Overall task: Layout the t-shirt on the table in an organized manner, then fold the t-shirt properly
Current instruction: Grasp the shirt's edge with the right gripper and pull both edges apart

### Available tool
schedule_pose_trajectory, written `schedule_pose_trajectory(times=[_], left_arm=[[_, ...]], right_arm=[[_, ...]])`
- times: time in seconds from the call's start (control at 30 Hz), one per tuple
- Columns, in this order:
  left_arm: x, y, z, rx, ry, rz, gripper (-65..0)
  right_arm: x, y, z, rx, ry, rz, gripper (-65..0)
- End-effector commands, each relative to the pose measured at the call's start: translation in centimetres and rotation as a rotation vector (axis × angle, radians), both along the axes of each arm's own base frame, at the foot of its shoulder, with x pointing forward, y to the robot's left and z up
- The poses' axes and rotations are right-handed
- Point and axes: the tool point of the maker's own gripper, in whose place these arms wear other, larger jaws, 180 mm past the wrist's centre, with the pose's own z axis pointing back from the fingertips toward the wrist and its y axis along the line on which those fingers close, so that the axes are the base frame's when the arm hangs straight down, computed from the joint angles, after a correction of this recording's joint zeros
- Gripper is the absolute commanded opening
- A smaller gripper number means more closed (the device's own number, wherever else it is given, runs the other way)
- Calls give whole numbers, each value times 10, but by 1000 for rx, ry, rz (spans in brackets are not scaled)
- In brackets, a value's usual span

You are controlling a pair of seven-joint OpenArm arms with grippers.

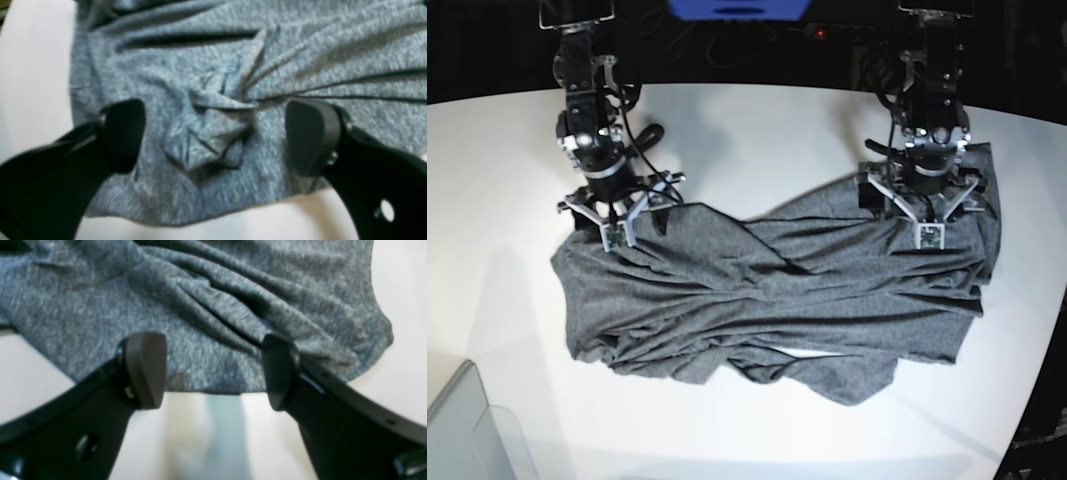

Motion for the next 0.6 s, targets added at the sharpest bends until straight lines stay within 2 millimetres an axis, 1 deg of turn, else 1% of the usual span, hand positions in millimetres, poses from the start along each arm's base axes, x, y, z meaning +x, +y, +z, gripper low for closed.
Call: schedule_pose_trajectory(times=[0.0, 0.23, 0.33, 0.37, 0.4, 0.47, 0.53, 0.57], left_arm=[[9, 2, 11, 12, -45, -1, 0], [8, 2, 9, 9, -40, -3, 0], [6, 3, 2, 11, -18, -2, 0], [5, 3, 0, 9, -14, -1, -34], [5, 3, -2, 6, -9, 0, -82], [5, 3, -2, 3, -10, 1, -202], [6, 2, 0, 2, -16, 1, -302], [6, 1, 1, -1, -19, 1, -329]], right_arm=[[9, 0, 14, 5, -53, 2, -199], [11, -1, 15, 4, -56, 1, -199], [11, -1, 15, 5, -57, 1, -199], [11, -1, 15, 5, -57, 1, -199], [11, -1, 15, 5, -57, 1, -199], [11, -1, 15, 5, -57, 1, -199], [11, -1, 15, 5, -57, 1, -199], [11, -1, 15, 5, -57, 1, -199]])
